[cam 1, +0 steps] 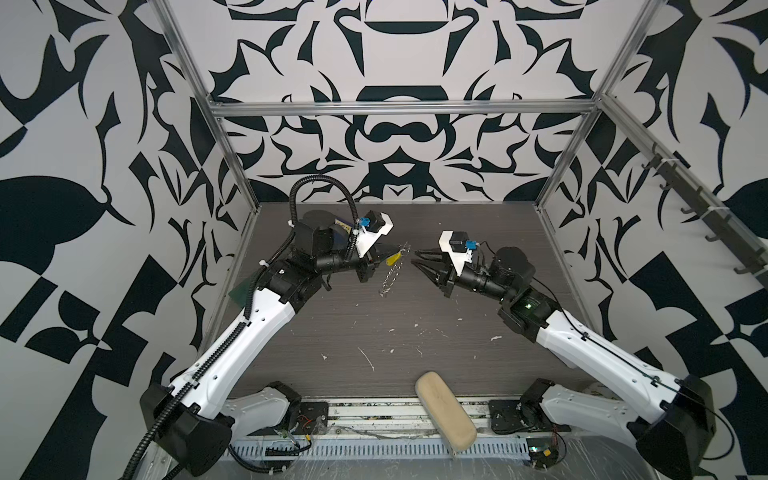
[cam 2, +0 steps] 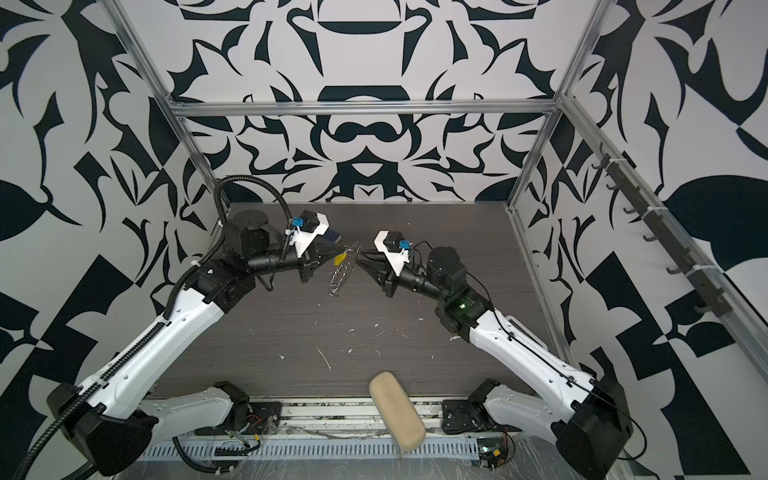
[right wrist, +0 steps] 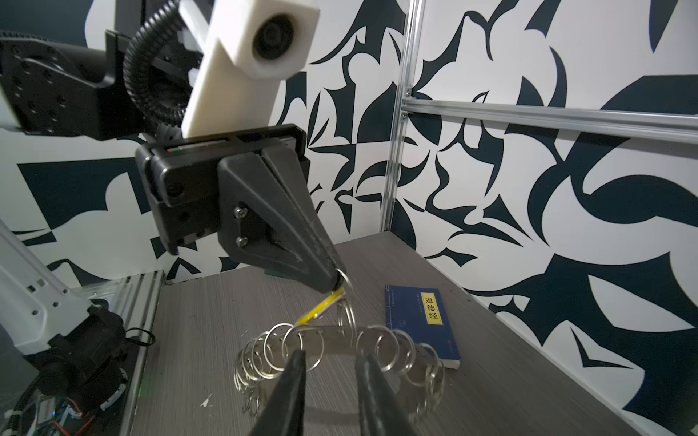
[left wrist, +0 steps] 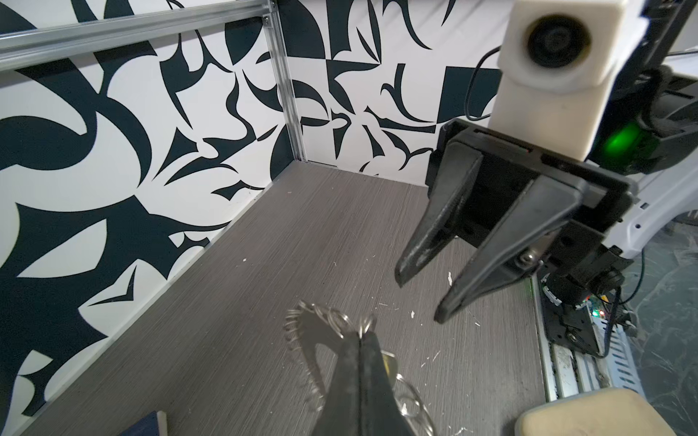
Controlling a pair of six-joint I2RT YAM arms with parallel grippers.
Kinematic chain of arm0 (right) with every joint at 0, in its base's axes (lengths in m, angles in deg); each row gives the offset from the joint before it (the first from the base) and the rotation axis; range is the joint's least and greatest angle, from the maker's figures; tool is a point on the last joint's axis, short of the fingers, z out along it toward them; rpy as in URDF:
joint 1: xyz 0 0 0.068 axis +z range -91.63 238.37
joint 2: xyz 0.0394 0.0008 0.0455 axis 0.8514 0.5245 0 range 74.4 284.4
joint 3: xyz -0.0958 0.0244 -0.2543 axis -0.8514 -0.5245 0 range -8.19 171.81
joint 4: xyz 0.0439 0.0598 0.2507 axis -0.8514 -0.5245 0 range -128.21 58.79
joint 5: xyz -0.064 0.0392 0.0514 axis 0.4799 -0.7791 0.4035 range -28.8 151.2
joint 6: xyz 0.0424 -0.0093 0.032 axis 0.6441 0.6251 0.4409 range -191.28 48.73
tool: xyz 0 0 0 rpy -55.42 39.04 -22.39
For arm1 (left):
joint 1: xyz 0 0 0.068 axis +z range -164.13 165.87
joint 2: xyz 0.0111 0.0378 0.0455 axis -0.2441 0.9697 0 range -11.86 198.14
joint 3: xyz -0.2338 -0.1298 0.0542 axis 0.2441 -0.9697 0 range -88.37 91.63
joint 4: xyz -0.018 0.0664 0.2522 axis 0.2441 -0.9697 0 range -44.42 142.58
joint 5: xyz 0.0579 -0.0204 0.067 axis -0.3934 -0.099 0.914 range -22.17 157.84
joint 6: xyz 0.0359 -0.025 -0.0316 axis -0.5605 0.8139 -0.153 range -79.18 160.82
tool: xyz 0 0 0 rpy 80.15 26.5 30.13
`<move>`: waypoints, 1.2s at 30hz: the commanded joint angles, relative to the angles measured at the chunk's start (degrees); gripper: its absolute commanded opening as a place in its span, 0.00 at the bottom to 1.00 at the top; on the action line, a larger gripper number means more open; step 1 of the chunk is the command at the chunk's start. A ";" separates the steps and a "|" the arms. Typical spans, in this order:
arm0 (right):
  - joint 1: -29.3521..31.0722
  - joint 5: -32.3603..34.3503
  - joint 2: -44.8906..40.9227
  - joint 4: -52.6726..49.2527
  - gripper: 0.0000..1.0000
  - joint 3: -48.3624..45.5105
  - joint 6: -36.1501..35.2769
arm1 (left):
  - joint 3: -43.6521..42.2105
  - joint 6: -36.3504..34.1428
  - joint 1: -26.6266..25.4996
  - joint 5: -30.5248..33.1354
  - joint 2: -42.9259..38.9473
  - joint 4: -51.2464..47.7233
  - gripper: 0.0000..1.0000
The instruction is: Remove the keys from the keyring
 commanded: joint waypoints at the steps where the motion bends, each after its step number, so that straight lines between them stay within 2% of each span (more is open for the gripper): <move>1: -0.16 0.06 -1.25 -0.60 0.28 3.96 -0.95 | 1.52 -0.76 0.17 -0.49 -1.53 0.02 0.00; 6: -0.14 -0.55 0.39 -5.76 0.28 7.33 -3.97 | 1.43 -1.08 0.17 -0.82 -1.31 -0.22 0.00; 14: -0.16 -1.92 5.09 -19.95 0.28 16.42 -14.21 | 1.43 -1.03 0.17 -0.93 -1.45 -0.49 0.00; 24: -0.11 -4.16 8.69 -22.56 0.23 19.07 -15.45 | 1.08 -0.95 0.17 -1.02 -1.85 -0.64 0.00; 28: -0.19 -4.55 9.47 -22.54 0.18 19.34 -15.50 | 0.99 -0.95 0.17 -0.90 -1.93 -0.74 0.00; 33: -0.19 -4.82 9.48 -22.70 0.00 19.78 -15.97 | 0.73 -0.95 0.17 -0.81 -2.19 -0.82 0.00; 36: -0.19 -5.28 8.81 -22.24 0.00 19.72 -15.97 | 0.62 -0.62 0.17 0.80 -2.28 -1.21 0.00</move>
